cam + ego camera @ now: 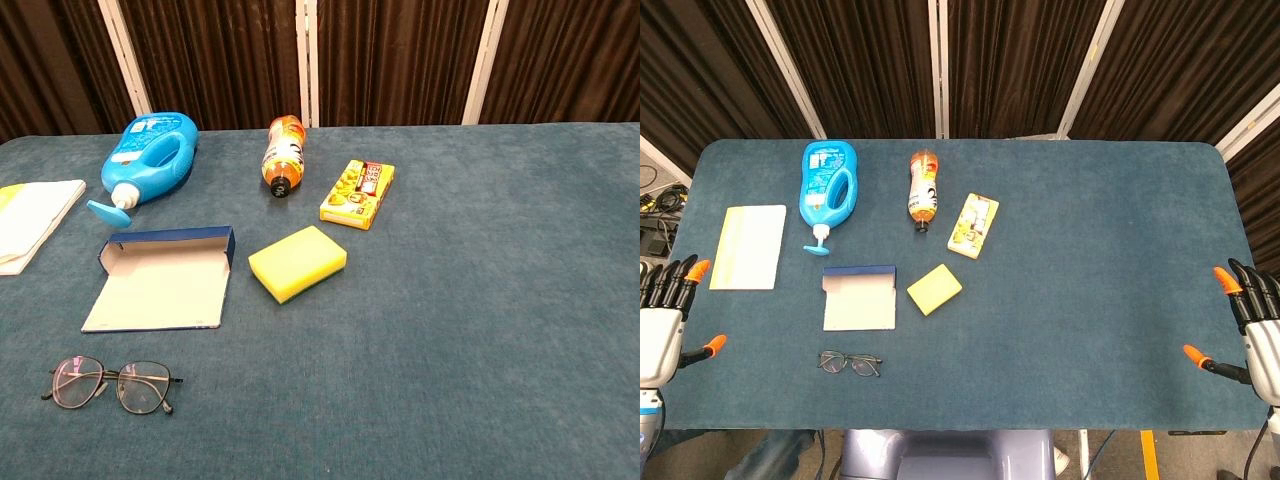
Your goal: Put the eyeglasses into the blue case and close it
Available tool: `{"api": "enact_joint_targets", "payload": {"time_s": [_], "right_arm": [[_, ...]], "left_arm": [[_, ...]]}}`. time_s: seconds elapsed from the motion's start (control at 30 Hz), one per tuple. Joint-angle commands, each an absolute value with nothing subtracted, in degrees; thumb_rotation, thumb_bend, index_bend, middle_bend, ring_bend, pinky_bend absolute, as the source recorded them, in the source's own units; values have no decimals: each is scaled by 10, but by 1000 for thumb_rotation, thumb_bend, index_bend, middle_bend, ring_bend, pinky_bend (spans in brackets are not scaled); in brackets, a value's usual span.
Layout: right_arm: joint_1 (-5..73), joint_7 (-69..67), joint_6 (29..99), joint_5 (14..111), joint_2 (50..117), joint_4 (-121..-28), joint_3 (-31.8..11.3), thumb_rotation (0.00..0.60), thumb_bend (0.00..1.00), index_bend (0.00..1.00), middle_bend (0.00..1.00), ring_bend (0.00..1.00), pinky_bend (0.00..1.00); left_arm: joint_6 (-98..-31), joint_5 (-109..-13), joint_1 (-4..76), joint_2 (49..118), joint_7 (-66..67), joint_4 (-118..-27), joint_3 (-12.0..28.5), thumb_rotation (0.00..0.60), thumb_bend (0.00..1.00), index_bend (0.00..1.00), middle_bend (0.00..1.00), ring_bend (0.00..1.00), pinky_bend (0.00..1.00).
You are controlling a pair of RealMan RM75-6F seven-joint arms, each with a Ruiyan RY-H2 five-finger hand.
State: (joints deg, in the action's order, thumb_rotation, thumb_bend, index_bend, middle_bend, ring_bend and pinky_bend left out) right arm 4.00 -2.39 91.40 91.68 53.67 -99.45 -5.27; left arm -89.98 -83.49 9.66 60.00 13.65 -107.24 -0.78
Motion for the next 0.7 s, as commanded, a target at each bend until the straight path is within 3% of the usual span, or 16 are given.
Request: {"api": "enact_joint_targets", "payload": {"time_s": [0.03, 0.17, 0.33, 0.57, 0.7], "right_arm": [[40, -23, 914, 917, 537, -996, -53, 600, 0, 0, 0, 0, 0], [39, -25, 915, 919, 536, -997, -52, 600, 0, 0, 0, 0, 0], [40, -34, 912, 914, 533, -995, -53, 600, 0, 0, 0, 0, 0], [44, -40, 903, 908, 534, -990, -55, 600, 0, 0, 0, 0, 0], [45, -45, 897, 903, 533, -987, -55, 600, 0, 0, 0, 0, 0]], "left_arm": [[-893, -838, 96, 600, 134, -1070, -7, 600, 0, 0, 0, 0, 0], [-849, -835, 107, 604, 140, -1078, -14, 600, 0, 0, 0, 0, 0], [-737, -819, 153, 643, 172, -1086, -24, 600, 13, 34, 0, 0, 0], [-649, -743, 194, 732, 252, -1058, -15, 600, 307, 271, 0, 0, 0], [-625, -699, 208, 778, 293, -1038, -11, 600, 391, 348, 0, 0, 0]]}}
